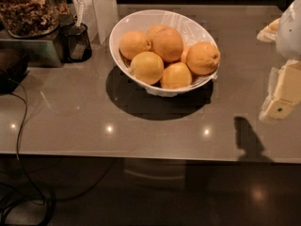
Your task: Pick orange from white bowl
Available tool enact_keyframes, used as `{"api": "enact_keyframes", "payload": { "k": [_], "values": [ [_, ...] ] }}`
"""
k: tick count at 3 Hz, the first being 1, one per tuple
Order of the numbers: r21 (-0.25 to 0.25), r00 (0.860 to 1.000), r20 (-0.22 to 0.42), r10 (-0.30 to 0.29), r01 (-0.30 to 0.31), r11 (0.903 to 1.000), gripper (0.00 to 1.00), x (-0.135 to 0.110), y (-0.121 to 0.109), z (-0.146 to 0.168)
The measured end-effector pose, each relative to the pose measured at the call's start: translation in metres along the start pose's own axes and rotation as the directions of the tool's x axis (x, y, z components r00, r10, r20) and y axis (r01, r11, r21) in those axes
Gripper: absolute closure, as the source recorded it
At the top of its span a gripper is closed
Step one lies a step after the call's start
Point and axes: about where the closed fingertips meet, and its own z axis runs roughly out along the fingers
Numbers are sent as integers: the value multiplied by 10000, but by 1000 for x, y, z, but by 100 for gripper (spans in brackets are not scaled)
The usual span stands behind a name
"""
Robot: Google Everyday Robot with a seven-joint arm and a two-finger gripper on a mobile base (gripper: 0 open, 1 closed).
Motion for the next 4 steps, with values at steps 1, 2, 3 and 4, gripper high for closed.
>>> {"api": "enact_keyframes", "payload": {
  "k": [1,2,3,4],
  "values": [
    [0,10000,0,0,0,10000,0,0,0,0],
    [-93,9993,325,-178,181,9998,0,-10,-11,6],
    [-716,9969,668,-415,463,9964,0,-36,-31,37],
    [-678,9967,689,-422,468,9966,0,-37,-32,39]
  ]
}}
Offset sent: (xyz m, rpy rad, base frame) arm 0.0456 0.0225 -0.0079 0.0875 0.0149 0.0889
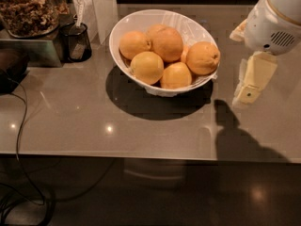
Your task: Pick orange from white bowl
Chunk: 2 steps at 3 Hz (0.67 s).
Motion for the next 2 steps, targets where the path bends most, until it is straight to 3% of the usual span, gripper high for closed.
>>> {"api": "enact_keyframes", "payload": {
  "k": [1,2],
  "values": [
    [460,9990,222,-387,376,9982,0,-13,-23,-1],
    [1061,9881,630,-1405,1333,9854,0,-47,-63,-8]
  ]
}}
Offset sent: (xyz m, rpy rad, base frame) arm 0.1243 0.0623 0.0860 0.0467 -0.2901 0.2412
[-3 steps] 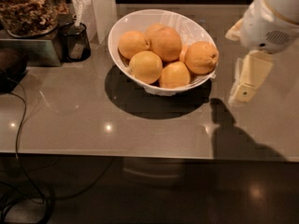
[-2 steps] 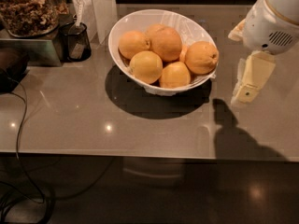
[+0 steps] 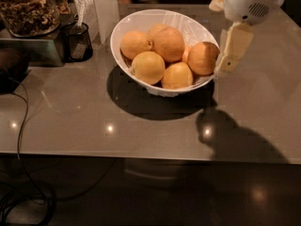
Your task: Pick orange from white bowl
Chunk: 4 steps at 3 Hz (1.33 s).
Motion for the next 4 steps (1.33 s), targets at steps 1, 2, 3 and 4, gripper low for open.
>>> {"api": "enact_keyframes", "payload": {
  "k": [1,2,3,4],
  "values": [
    [380,9998,192,-91,84,9992,0,-8,-10,-13],
    [363,9998,186,-94,87,9993,0,-8,-10,-12],
    [54,9987,302,-400,399,9992,0,-12,-22,6],
    [-478,9987,270,-439,451,9978,0,-13,-30,33]
  ]
}}
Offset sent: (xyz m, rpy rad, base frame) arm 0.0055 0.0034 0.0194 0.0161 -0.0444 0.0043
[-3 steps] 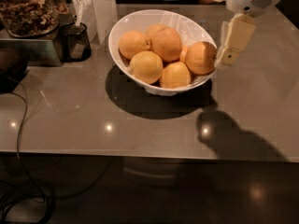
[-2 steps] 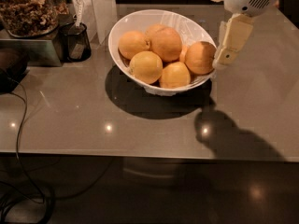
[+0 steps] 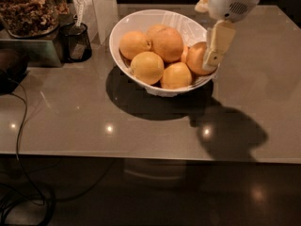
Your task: Pick orange from white bowl
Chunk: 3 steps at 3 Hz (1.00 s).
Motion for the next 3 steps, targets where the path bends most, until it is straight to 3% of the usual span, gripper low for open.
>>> {"api": "enact_keyframes", "payload": {
  "k": [1,2,3],
  "values": [
    [-18,10000,3,0,0,10000,0,0,0,1],
    [-827,9984,299,479,-453,9955,0,6,5,31],
    [-1542,9943,518,935,-845,9844,0,10,7,63]
  ]
}}
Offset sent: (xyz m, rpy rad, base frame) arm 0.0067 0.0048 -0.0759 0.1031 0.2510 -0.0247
